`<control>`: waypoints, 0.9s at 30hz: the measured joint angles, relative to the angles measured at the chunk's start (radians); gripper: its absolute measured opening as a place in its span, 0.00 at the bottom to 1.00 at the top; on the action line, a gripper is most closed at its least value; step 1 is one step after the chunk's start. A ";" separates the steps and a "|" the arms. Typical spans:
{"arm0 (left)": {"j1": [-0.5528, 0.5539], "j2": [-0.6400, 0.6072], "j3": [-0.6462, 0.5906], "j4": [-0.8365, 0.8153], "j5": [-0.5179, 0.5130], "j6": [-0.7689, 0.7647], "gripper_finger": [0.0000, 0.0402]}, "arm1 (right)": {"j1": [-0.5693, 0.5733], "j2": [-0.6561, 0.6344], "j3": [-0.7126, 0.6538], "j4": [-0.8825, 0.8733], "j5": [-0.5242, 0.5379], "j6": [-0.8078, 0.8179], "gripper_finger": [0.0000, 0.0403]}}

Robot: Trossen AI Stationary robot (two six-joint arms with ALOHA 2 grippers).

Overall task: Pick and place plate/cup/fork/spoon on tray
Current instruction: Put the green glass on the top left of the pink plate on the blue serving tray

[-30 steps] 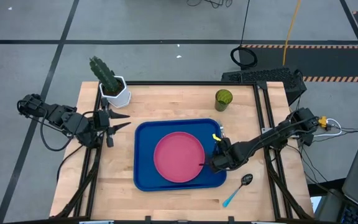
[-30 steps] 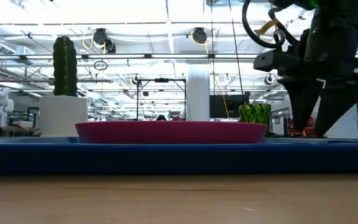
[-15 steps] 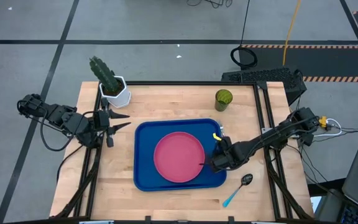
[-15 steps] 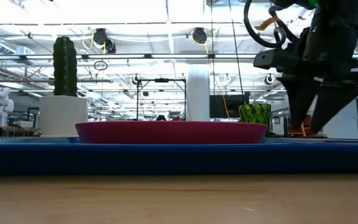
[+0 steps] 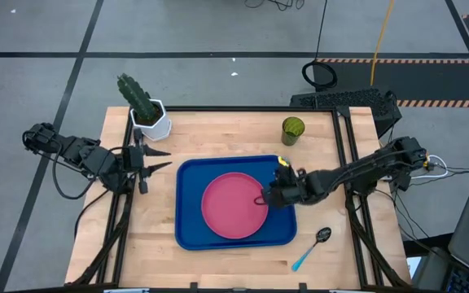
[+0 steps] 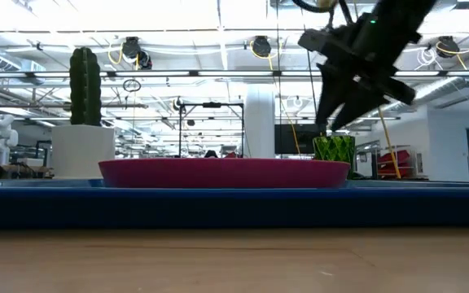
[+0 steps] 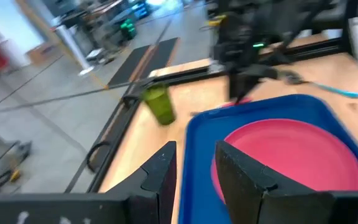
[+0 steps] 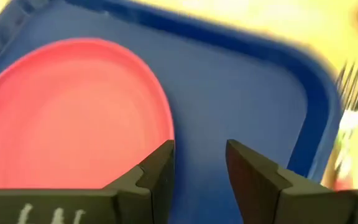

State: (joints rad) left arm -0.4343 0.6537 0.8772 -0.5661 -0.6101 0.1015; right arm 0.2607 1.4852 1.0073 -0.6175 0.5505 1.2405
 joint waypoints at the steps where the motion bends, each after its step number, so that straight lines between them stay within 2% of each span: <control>1: 0.000 0.001 -0.001 0.012 0.030 0.014 0.29 | -0.021 -0.012 0.000 0.008 0.002 -0.057 0.33; 6: 0.000 -0.003 -0.056 0.160 0.167 0.126 0.29 | -0.115 -0.083 0.000 0.084 0.056 -0.363 0.33; 9: 0.000 -0.009 -0.100 0.263 0.213 0.188 0.29 | -0.152 -0.134 0.000 0.215 0.139 -0.593 0.33; 13: 0.003 -0.016 -0.145 0.359 0.216 0.225 0.29 | -0.181 -0.192 0.000 0.461 0.255 -0.952 0.33; 15: 0.007 -0.029 -0.160 0.410 0.216 0.239 0.29 | -0.192 -0.208 0.000 0.616 0.256 -1.170 0.33; 17: 0.016 -0.043 -0.173 0.439 0.217 0.246 0.29 | -0.198 -0.218 -0.012 0.794 0.212 -1.383 0.33; 20: 0.034 -0.055 -0.188 0.464 0.217 0.245 0.29 | -0.213 -0.218 -0.047 1.045 0.132 -1.606 0.33; 23: 0.055 -0.059 -0.200 0.463 0.210 0.245 0.29 | -0.250 -0.218 -0.070 1.105 0.132 -1.670 0.33; 25: 0.071 -0.054 -0.206 0.464 0.209 0.255 0.29 | -0.291 -0.219 -0.069 0.985 0.178 -1.604 0.33; 27: 0.087 -0.051 -0.206 0.464 0.209 0.266 0.29 | -0.343 -0.217 -0.058 0.777 0.187 -1.481 0.33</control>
State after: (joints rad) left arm -0.3472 0.6025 0.6712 -0.1021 -0.4011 0.3677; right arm -0.0823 1.2680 0.9495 0.1593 0.7379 -0.2407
